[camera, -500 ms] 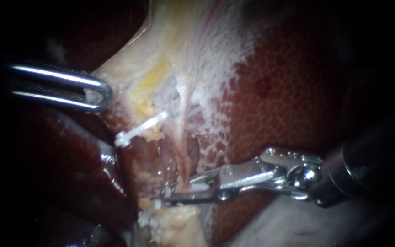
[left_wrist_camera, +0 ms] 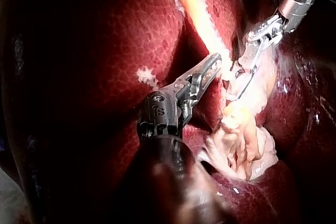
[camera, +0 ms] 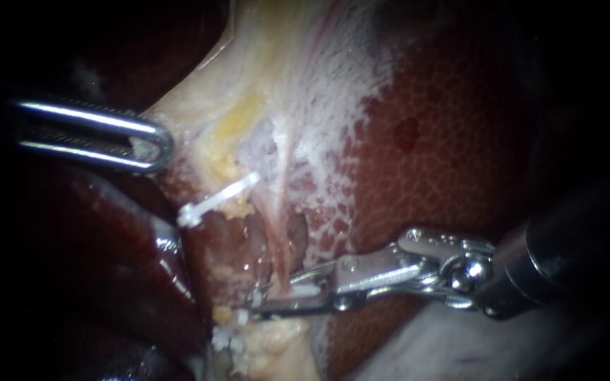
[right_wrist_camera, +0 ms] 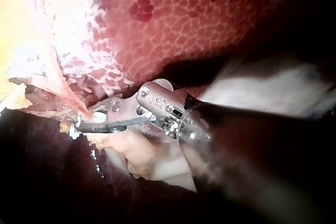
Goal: Going back first clip right tube
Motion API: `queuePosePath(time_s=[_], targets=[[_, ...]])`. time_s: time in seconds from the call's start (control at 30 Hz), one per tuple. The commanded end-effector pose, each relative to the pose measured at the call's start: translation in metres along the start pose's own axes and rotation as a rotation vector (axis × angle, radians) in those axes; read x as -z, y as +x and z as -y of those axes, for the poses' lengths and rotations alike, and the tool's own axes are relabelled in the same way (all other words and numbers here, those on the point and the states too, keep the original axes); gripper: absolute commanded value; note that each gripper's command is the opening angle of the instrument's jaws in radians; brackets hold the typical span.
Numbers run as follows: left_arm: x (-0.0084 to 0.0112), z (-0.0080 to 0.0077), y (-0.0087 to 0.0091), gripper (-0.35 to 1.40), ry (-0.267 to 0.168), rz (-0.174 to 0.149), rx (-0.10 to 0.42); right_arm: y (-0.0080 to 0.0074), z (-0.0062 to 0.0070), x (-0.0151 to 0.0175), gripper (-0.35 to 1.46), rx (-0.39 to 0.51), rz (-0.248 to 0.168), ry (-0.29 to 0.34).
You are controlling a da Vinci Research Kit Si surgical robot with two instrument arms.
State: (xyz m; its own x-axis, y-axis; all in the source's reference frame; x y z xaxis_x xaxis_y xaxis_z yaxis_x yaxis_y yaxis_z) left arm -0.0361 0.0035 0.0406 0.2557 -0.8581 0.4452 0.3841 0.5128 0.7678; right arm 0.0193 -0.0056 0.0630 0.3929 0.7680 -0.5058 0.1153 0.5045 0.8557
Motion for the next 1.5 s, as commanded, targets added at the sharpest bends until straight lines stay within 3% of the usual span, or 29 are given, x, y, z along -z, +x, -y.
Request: queuePosePath(time_s=[0.03, 0.07, 0.2, 0.4, 0.63, 0.97, 1.27, 1.5], targets=[[0.0000, 0.0000, 0.0000, -0.35, 0.000, 0.000, 0.000, 0.0000, 0.0000, -0.0001, 0.20, 0.011, -0.008, 0.006], [0.0000, 0.0000, 0.0000, -0.35, 0.000, 0.000, 0.000, 0.0001, 0.0000, -0.0003, 0.32, 0.024, -0.012, 0.008], [0.0001, 0.0000, 0.0000, -0.35, 0.000, 0.000, 0.000, 0.0003, 0.0001, -0.0008, 0.48, 0.131, -0.018, 0.010], [0.0001, 0.0000, 0.0000, -0.35, 0.000, 0.000, 0.000, 0.0007, -0.0001, -0.0011, 0.60, 0.306, -0.006, 0.001], [0.0002, 0.0000, 0.0001, -0.35, 0.000, 0.000, 0.000, 0.0025, -0.0001, -0.0002, 0.60, 0.454, 0.004, 0.002], [0.0003, 0.0000, 0.0001, -0.35, 0.001, -0.001, -0.001, 0.0026, 0.0003, 0.0010, 0.60, 0.482, 0.006, 0.008], [0.0003, -0.0001, 0.0003, -0.35, 0.001, -0.001, -0.002, 0.0011, 0.0012, 0.0049, 0.60, 0.486, -0.002, -0.005], [0.0000, -0.0006, 0.0007, -0.35, 0.001, -0.001, -0.005, 0.0017, 0.0024, 0.0084, 0.60, 0.474, -0.015, -0.026]])
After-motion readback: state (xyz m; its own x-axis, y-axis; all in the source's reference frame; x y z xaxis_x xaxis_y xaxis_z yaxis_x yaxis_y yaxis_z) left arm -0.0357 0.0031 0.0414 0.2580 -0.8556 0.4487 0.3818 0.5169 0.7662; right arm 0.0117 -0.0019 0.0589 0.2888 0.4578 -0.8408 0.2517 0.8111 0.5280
